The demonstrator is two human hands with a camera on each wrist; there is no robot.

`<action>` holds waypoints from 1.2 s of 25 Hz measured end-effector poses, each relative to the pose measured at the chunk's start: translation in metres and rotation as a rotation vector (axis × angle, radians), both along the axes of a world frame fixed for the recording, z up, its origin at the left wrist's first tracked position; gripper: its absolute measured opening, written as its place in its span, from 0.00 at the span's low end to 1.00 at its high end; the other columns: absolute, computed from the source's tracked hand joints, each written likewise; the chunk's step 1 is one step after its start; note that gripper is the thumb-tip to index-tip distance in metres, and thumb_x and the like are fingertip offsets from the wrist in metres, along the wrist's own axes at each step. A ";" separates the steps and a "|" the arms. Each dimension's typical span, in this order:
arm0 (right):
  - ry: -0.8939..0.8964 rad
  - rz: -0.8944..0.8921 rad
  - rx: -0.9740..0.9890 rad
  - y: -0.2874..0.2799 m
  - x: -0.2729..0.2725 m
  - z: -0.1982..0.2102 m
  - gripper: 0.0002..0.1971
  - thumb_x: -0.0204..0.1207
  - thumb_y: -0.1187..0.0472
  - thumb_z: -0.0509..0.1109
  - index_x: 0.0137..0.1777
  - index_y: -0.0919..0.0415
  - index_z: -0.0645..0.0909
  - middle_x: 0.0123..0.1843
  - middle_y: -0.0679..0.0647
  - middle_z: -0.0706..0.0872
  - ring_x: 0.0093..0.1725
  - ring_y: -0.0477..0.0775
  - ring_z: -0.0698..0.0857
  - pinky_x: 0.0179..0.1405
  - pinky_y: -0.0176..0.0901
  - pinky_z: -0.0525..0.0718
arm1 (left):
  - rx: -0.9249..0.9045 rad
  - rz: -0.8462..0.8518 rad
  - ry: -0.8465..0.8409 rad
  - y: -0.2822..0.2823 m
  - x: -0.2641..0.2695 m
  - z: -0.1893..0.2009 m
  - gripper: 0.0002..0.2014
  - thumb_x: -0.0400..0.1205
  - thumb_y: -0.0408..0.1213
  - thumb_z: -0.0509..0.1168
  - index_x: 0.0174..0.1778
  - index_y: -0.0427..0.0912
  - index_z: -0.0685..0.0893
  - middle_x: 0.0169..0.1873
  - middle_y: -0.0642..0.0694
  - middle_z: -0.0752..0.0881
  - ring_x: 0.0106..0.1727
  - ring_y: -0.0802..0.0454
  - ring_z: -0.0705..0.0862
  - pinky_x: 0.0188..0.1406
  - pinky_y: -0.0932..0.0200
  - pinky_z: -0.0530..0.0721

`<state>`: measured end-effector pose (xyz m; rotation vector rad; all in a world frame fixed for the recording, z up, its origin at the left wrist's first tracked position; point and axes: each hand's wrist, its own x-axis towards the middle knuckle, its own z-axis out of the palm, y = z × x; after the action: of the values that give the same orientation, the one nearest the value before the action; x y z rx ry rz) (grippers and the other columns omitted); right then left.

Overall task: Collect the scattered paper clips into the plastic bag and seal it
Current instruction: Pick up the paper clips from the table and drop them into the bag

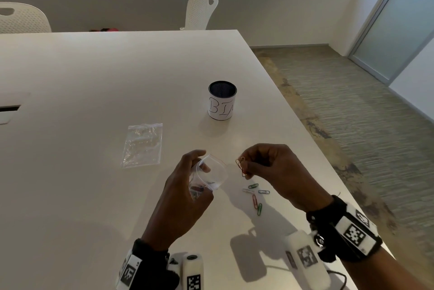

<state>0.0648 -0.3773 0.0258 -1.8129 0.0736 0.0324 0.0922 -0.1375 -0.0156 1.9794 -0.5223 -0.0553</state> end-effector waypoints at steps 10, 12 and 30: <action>-0.263 0.126 -0.336 0.048 0.011 0.014 0.06 0.78 0.66 0.80 0.53 0.59 0.93 0.45 0.47 0.96 0.46 0.40 0.94 0.54 0.30 0.90 | 0.035 0.009 0.007 0.001 0.001 -0.002 0.36 0.77 0.29 0.77 0.77 0.54 0.69 0.60 0.56 0.84 0.58 0.69 0.83 0.45 0.80 0.82; -0.280 0.145 -0.358 0.047 0.012 0.017 0.07 0.78 0.66 0.79 0.54 0.59 0.93 0.47 0.47 0.96 0.48 0.38 0.94 0.55 0.30 0.90 | 0.030 0.013 0.006 0.002 0.001 -0.003 0.35 0.77 0.28 0.76 0.77 0.53 0.70 0.59 0.56 0.84 0.58 0.69 0.83 0.44 0.79 0.83; 0.120 0.180 -0.883 -0.018 -0.031 -0.051 0.28 0.74 0.51 0.82 0.75 0.46 0.82 0.67 0.44 0.78 0.63 0.47 0.83 0.65 0.40 0.85 | -0.008 0.006 0.004 0.001 0.000 -0.001 0.35 0.76 0.24 0.75 0.76 0.52 0.72 0.57 0.55 0.87 0.57 0.59 0.86 0.46 0.80 0.80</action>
<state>0.0337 -0.3951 -0.0253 -2.6950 0.0057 0.2723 0.0925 -0.1366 -0.0162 1.9725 -0.5134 -0.0540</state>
